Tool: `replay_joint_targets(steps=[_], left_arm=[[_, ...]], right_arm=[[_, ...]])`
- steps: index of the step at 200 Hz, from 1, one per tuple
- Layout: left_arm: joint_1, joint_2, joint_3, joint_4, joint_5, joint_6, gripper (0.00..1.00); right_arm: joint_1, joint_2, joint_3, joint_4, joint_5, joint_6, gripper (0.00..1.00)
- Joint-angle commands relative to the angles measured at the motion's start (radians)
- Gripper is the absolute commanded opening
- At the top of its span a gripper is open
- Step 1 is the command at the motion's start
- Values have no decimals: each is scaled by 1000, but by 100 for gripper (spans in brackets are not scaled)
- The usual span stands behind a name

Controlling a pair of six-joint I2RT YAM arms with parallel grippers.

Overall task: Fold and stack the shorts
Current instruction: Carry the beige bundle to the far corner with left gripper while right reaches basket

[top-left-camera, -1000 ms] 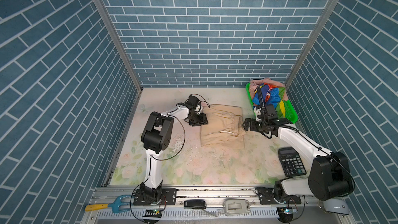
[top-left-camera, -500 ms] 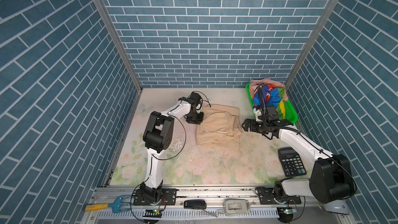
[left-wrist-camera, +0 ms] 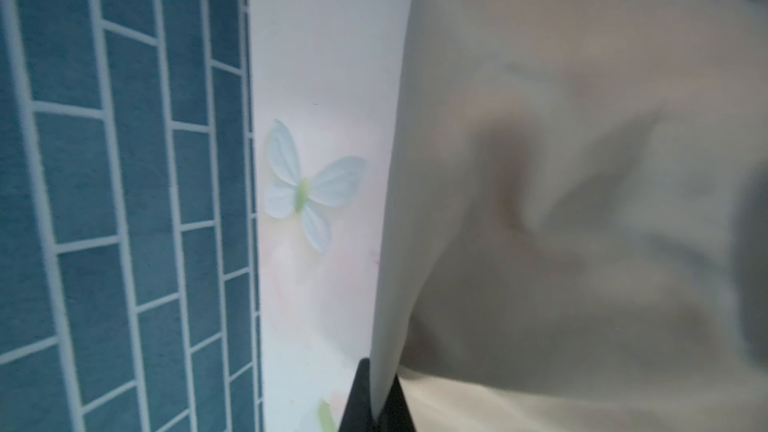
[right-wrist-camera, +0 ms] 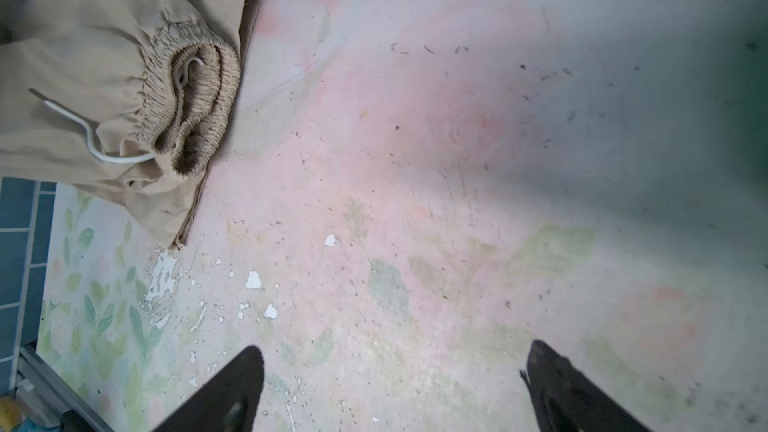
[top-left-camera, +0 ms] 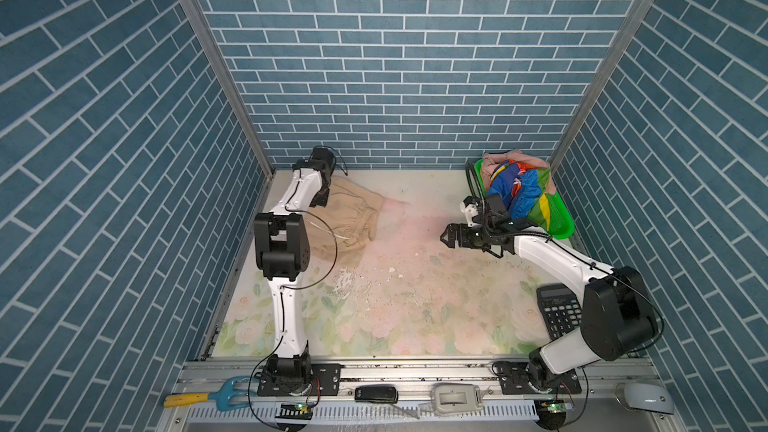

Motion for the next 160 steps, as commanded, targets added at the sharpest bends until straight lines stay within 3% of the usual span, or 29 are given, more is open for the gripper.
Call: replay_joint_targets(steps=[1,18,48,150,160], left_arm=[[2,73,51,56,-137,139,0],[34,131,120,69,-189,190,0],[113,224,263,16,-159,185,0],[211,325,399,8,-86,192,0],[211,323,410,-5,-72,177,28]], right_arm=[[19,48,59,2,-43,44,99],[20,83,94,8,-82,68,99],[20,147,177,-37,-104,51,99],[21,257,303,-78,-114,51,99],[21,247,306,-88,-105,50,99]])
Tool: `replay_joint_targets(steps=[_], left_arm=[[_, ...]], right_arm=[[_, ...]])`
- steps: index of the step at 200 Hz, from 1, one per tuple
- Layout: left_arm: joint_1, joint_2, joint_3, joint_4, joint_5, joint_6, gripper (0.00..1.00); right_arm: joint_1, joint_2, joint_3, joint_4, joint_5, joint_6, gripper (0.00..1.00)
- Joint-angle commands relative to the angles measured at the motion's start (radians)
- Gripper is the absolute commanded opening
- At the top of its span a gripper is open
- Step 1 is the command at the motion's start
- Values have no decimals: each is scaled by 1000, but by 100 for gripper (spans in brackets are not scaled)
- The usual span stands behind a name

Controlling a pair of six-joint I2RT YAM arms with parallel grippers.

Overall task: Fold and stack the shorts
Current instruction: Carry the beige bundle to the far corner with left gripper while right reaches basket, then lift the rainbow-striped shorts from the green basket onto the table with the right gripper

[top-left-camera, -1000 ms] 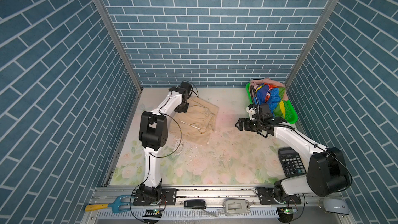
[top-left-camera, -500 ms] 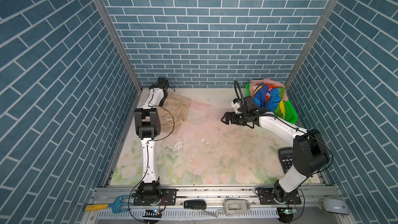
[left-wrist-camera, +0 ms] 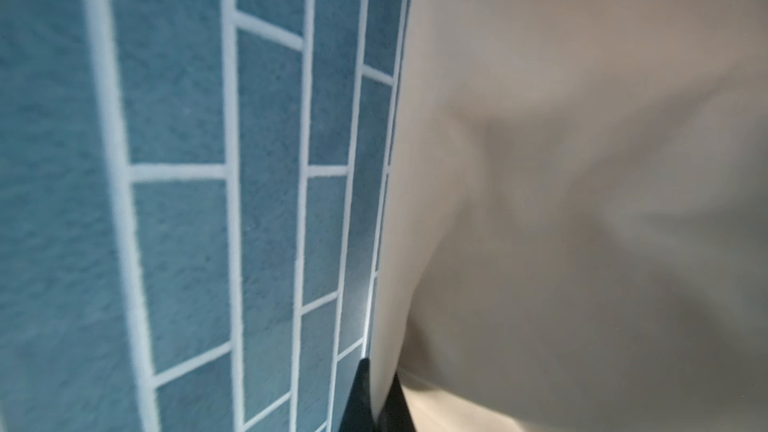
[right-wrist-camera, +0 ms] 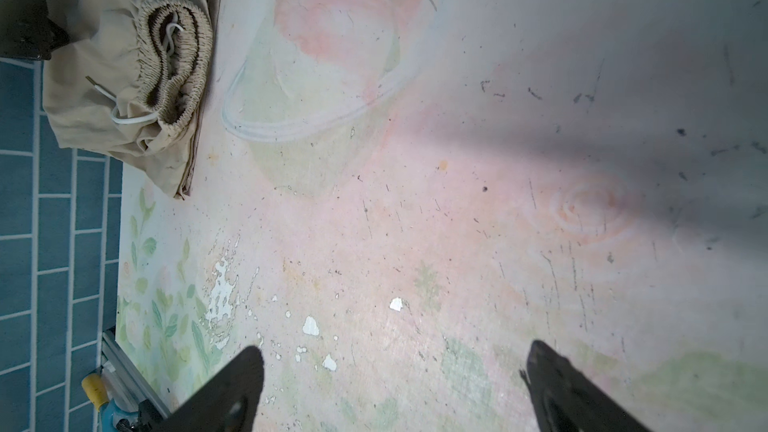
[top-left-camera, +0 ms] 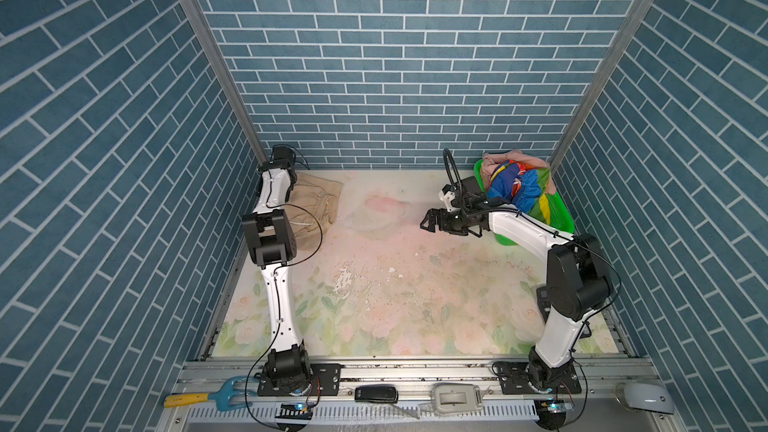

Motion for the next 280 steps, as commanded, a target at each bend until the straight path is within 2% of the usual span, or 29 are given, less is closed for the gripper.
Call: replay_joint_targets(steps=[1,12,18,25,28,51,68,91,120,132,160,185,207,245,255,265,277,280], left_arm=[[0,18,39,-40,35,-18,31],[-2,5,46,-53,49,-42,64],[-3,-6,51,-62,59,-57,77],[-6,-24,56,-71,80,-75,97],[-7,-32,59,-75,93,-82,99],[-48,-131,56,-95,193,-118,99],[-118,-237,19,-80,211,-134,100],[-271,-407,-133,40,211,-100,100],[-530,-532,-251,175,143,-10,100],[-624,-537,-245,190,120,2,99],[-793,-500,-178,141,197,-33,100],[-879,-459,-151,109,298,-97,100],[-926,-423,-148,115,329,-120,100],[-956,-332,-94,108,329,-103,100],[-956,-302,-61,93,336,-104,100],[-956,-278,-32,83,339,-107,100],[-957,-254,3,68,345,-107,100],[-957,-251,10,65,344,-109,100]], right_arm=[[0,-13,33,-39,3,6,99],[0,-29,34,-54,18,3,99],[0,-38,36,-61,25,1,99],[-1,-52,41,-77,40,-4,99],[0,-58,44,-84,49,-9,99],[-4,-118,74,-146,126,-36,99],[-21,-163,101,-202,197,-65,99],[-98,-231,125,-275,288,-87,99],[-210,-294,111,-309,390,-111,99],[-247,-297,108,-302,412,-116,99],[-316,-230,142,-278,422,-127,99],[-358,-143,173,-222,391,-122,99],[-386,-35,244,-222,395,-129,97],[-414,101,317,-195,326,-128,82],[-419,125,334,-192,312,-129,74],[-424,142,351,-191,294,-132,59],[-431,152,374,-197,275,-136,31],[-433,151,378,-198,261,-139,26]])
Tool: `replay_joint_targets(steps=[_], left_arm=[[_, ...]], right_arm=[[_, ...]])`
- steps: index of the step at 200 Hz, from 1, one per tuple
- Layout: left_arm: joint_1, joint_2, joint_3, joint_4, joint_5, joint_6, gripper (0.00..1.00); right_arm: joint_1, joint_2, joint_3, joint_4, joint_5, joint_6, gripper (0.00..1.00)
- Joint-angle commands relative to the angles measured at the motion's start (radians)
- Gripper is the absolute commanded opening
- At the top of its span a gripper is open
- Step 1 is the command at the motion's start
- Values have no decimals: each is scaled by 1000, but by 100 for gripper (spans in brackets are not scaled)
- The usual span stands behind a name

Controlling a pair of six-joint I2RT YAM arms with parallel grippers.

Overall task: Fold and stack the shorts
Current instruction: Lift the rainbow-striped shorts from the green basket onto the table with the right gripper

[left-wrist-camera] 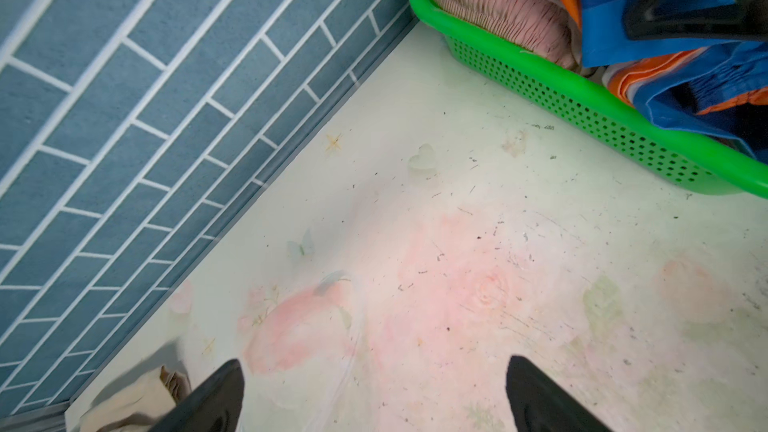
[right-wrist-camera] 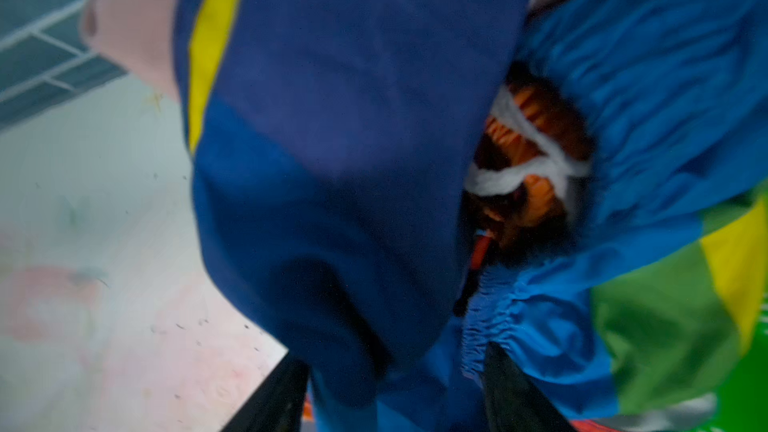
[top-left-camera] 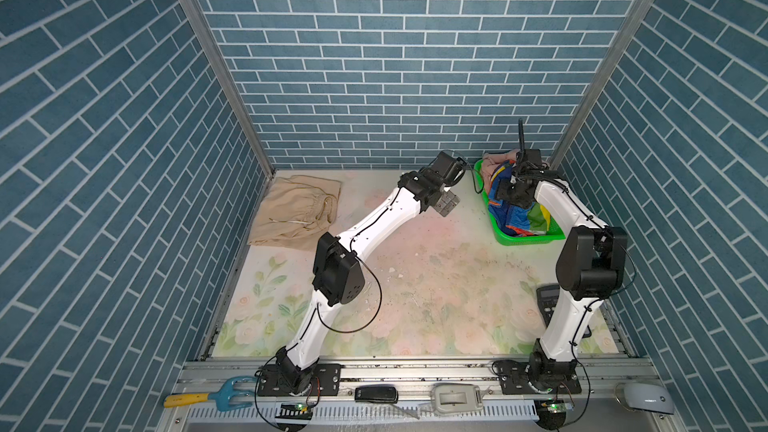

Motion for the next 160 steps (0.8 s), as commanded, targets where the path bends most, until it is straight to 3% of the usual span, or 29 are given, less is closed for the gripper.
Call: replay_joint_targets(steps=[1,17,58,89,109,141,160], left_arm=[[1,36,67,-47,17,-12,100],[3,45,84,-53,11,-14,100],[28,-10,47,-62,10,-60,100],[60,-102,-54,-30,14,-107,100],[90,-176,-112,-43,19,-156,100],[187,-358,-308,33,94,-232,100],[260,-437,-399,65,158,-267,100]], right_arm=[[-10,9,57,0,-71,-21,24],[-14,-7,97,-33,-80,-39,0],[-2,-151,136,-54,-154,-34,0],[93,-227,193,-57,-167,-28,0],[201,-198,360,-113,-167,-53,0],[388,-80,808,-249,-212,-132,0],[419,-70,912,-233,-238,-112,0]])
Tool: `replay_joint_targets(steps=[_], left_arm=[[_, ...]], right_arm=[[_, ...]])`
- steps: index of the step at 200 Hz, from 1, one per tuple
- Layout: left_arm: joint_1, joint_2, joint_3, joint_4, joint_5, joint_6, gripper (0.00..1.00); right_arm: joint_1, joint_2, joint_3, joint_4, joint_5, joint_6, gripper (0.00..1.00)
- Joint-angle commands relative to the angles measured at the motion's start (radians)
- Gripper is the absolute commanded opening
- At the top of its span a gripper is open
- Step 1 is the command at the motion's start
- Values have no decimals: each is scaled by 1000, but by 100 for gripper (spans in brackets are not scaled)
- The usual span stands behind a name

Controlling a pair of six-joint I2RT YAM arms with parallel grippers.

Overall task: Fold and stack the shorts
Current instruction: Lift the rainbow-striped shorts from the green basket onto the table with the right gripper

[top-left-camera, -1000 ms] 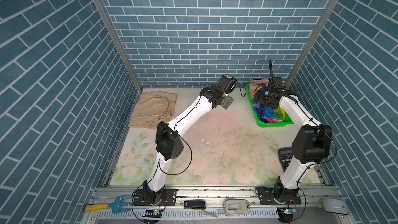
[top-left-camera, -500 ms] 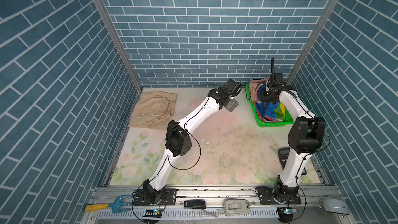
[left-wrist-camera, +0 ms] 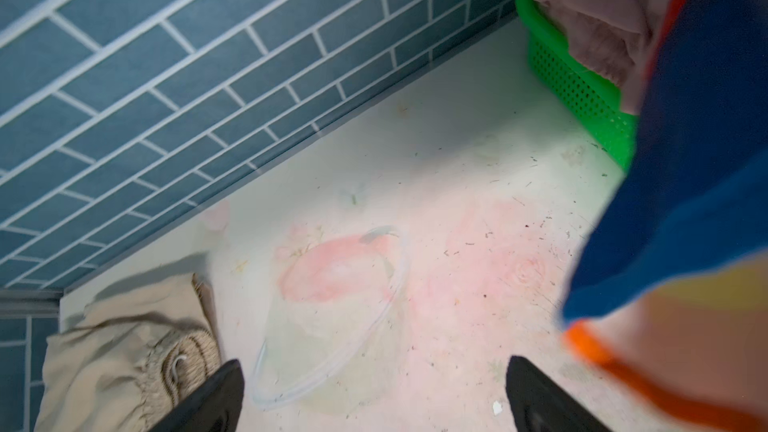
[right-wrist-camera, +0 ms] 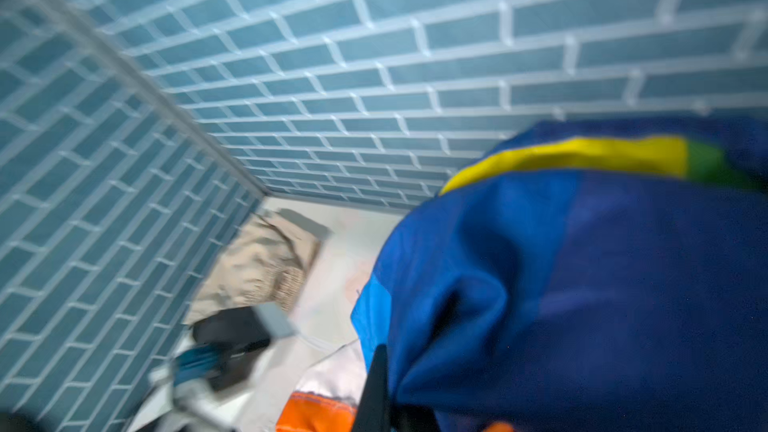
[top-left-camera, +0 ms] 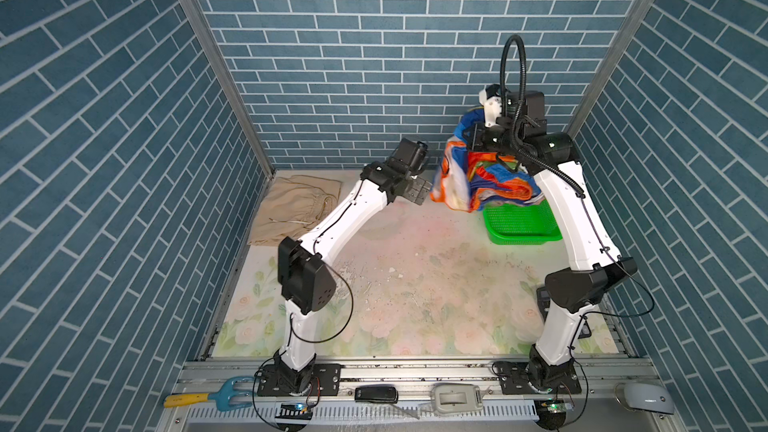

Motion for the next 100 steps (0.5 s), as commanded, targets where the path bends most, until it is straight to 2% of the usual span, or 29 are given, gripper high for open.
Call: replay_joint_targets(steps=[1,27,49,77,100], left_arm=[[81,-98,-87,56,84,-78,100],[146,-164,-174,69,97,-85,100],[193,-215,-254,89,119,-118,100],[269,-264,-371,133,223,-193,100],[314,-295,-465,165,305,-235,100]], right_arm=[[27,0,121,-38,-66,-43,0],[27,-44,-34,60,-72,-8,0],[27,-22,-190,94,-94,46,0],[19,22,-423,160,-81,127,0],[-5,59,-546,172,-47,152,2]])
